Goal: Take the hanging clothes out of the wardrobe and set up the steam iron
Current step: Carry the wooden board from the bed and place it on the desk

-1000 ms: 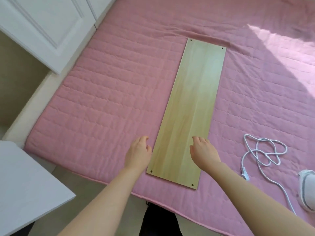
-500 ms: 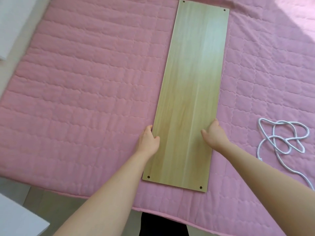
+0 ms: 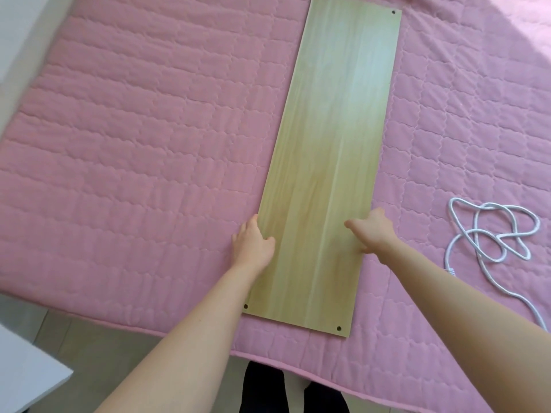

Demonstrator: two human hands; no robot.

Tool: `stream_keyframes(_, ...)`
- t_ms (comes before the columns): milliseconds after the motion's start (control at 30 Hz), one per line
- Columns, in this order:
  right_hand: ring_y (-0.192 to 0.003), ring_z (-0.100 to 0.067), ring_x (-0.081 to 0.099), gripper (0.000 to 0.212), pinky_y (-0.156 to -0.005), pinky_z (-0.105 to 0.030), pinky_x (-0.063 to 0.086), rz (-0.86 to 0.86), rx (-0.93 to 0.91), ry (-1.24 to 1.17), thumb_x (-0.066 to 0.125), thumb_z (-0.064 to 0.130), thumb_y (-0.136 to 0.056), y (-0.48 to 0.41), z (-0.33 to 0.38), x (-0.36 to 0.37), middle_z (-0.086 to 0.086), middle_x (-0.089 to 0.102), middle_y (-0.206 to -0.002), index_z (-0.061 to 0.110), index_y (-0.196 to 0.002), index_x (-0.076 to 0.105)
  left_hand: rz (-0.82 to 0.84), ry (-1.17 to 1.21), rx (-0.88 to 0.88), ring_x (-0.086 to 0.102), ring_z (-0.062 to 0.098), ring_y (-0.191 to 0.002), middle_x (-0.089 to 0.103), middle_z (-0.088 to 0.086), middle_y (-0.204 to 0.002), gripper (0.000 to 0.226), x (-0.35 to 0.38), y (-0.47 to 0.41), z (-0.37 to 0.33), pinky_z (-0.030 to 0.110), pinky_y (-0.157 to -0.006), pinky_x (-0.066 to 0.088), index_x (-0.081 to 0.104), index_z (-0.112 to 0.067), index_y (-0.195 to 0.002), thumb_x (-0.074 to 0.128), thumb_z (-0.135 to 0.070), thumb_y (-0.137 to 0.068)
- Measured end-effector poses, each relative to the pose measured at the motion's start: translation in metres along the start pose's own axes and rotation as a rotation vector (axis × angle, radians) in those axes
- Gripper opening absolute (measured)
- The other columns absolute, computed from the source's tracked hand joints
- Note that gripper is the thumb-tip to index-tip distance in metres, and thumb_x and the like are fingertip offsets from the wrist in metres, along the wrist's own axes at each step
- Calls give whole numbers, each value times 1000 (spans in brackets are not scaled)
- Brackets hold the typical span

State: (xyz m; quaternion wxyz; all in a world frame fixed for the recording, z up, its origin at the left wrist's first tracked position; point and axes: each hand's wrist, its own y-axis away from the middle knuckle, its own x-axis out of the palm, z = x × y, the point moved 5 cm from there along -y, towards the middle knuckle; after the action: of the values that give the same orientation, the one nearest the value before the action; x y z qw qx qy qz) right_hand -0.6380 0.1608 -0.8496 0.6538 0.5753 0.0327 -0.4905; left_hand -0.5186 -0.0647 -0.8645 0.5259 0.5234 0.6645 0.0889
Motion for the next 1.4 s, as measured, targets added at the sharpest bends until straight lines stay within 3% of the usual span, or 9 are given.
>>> stream_keyframes(400, -70, -20, 53, 42, -60, -35, 53, 297, 46, -162, 62, 24, -76, 91, -97, 61, -6, 53, -89, 6, -112, 49, -112, 33, -207, 46, 33, -124, 49, 10, -138, 54, 16, 91, 100, 43, -104, 39, 41, -14, -139, 53, -17, -86)
stream_keyframes(567, -89, -21, 57, 45, -68, -38, 54, 410, 89, -136, 60, 24, -79, 131, -134, 95, -5, 56, -108, 12, -117, 40, -146, -23, -279, 47, 33, -122, 52, 13, -134, 47, 22, 134, 145, 40, -101, 40, 45, -9, -133, 54, -13, -87)
stream_keyframes(700, -69, -18, 57, 46, -45, -23, 48, 510, 180, -215, 59, 17, -78, 151, -153, 111, -10, 56, -102, 5, -120, 43, -141, -60, -329, 47, 34, -122, 51, 15, -133, 45, 25, 154, 172, 40, -99, 41, 45, -7, -131, 53, -13, -87)
stream_keyframes(767, -69, -19, 55, 39, -39, -19, 45, 539, 224, -263, 57, 11, -83, 154, -154, 113, -13, 56, -108, 4, -119, 44, -123, -85, -330, 47, 35, -122, 50, 16, -133, 44, 26, 156, 176, 41, -98, 41, 44, -6, -131, 52, -13, -88)
stream_keyframes(833, -78, -23, 60, 29, -46, -24, 50, 558, 214, -214, 53, 11, -87, 151, -150, 110, -15, 61, -111, 4, -114, 50, -115, -126, -316, 45, 35, -122, 49, 16, -133, 44, 25, 155, 173, 43, -98, 41, 43, -6, -131, 51, -14, -88)
stream_keyframes(933, -99, -29, 64, 15, -72, -38, 54, 523, 153, -51, 51, 15, -89, 133, -138, 97, -18, 65, -106, 6, -97, 58, -153, -259, -225, 42, 33, -123, 47, 13, -133, 47, 19, 143, 152, 44, -98, 39, 42, -8, -133, 51, -15, -88)
stream_keyframes(1100, -75, -24, 58, 21, -67, -34, 49, 384, 36, -68, 45, 9, -83, 83, -95, 59, -14, 62, -83, 2, -90, 64, -141, -294, -92, 41, 35, -124, 43, 15, -135, 55, 11, 98, 95, 44, -101, 37, 34, -8, -140, 51, -18, -88)
stream_keyframes(1233, -70, -24, 59, 18, -69, -37, 50, 305, -1, -131, 43, 7, -85, 47, -59, 32, -12, 61, -79, 6, -89, 61, -135, -163, -81, 38, 37, -129, 40, 17, -141, 59, 1, 52, 63, 44, -105, 34, 30, -7, -142, 53, -19, -88)
stream_keyframes(1400, -77, -30, 65, 11, -80, -50, 56, 286, 49, -121, 50, 10, -89, 33, -37, 23, -15, 64, -79, 8, -80, 56, -138, -56, -113, 40, 36, -129, 43, 19, -139, 60, -5, 22, 56, 41, -107, 33, 35, -5, -141, 55, -21, -87)
